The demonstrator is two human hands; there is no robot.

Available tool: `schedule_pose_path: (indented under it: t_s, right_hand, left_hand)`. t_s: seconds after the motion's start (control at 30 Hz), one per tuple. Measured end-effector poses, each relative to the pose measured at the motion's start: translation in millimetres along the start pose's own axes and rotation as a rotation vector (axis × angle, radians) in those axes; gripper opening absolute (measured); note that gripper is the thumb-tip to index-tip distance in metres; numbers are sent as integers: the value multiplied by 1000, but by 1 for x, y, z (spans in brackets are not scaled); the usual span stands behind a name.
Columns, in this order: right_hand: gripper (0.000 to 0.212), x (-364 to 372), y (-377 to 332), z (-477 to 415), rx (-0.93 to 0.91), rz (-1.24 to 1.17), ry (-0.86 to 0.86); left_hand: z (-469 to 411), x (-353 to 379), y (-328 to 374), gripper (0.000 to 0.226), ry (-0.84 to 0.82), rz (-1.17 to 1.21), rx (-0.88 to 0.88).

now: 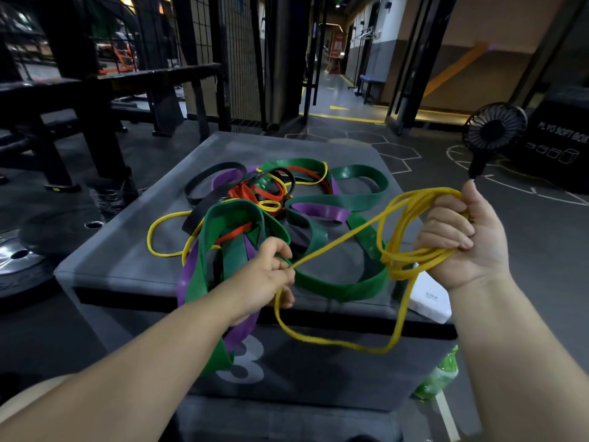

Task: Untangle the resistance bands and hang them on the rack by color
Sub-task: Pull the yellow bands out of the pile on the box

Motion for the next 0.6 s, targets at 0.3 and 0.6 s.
schedule_pose_path:
  t_s: [0.3, 0.6]
  right_hand:
    - [39, -9, -19, 15, -124, -62, 51]
    - [46, -9, -19, 20, -229, 37, 305]
  left_hand:
    - [1, 1, 1, 24, -284, -431, 202]
    - [6, 5, -6, 14, -446, -795, 101]
Point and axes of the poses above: each hand's wrist, its own z-axis away from the middle knuckle, its own x-axis out of the palm, y = z × x, the point moved 6 cm from there along -z, towards the middle knuckle, and after that the axes turned 15 degrees about x, right-handed, at the moved point
